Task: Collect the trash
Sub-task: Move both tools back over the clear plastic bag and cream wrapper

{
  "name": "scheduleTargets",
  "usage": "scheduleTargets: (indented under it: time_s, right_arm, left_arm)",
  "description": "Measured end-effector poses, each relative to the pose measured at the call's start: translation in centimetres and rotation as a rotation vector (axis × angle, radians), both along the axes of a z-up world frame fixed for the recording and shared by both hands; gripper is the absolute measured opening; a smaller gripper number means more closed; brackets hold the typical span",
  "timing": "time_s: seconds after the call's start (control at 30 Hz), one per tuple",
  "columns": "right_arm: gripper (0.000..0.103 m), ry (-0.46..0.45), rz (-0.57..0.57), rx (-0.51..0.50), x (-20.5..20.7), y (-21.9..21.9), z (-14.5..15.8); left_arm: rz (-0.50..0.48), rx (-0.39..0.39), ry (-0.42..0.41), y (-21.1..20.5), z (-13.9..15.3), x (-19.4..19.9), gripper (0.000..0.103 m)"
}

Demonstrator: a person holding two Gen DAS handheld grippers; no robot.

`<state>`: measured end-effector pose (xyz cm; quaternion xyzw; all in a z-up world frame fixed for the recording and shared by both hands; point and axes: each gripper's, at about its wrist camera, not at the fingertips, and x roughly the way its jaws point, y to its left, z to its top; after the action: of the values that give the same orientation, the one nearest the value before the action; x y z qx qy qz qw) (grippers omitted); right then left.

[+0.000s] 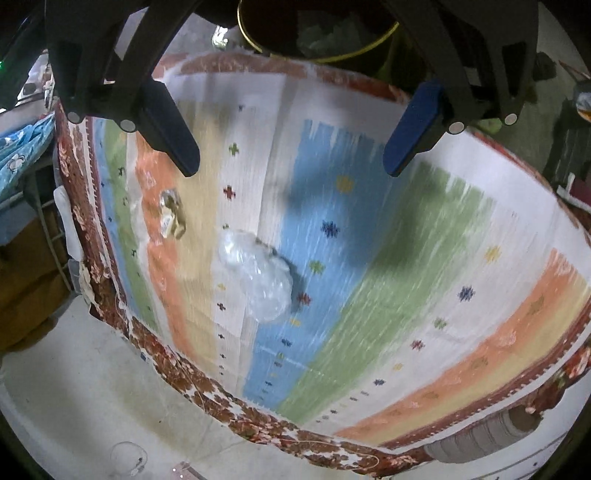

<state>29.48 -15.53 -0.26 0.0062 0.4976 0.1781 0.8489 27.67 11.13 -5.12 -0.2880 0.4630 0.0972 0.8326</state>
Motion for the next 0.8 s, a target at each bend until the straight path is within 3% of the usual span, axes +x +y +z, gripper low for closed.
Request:
scheduleTargets:
  time_s: [0.27, 0.4, 0.8]
  right_arm:
    - [0.095, -0.018, -0.015, -0.019, 4.1, -0.4, -1.0]
    - [0.094, 0.001, -0.034, -0.015, 6.2, -0.8, -1.6]
    - [0.094, -0.029, -0.054, -0.055, 11.8, -1.3, -3.2]
  left_arm:
    - [0.047, 0.011, -0.012, 1.5, -0.4, 2.0, 0.096]
    - [0.031, -0.024, -0.021, 1.8, -0.8, 3.4, 0.096]
    - [-0.056, 0.038, -0.034, 1.5, -2.4, 8.8, 0.093]
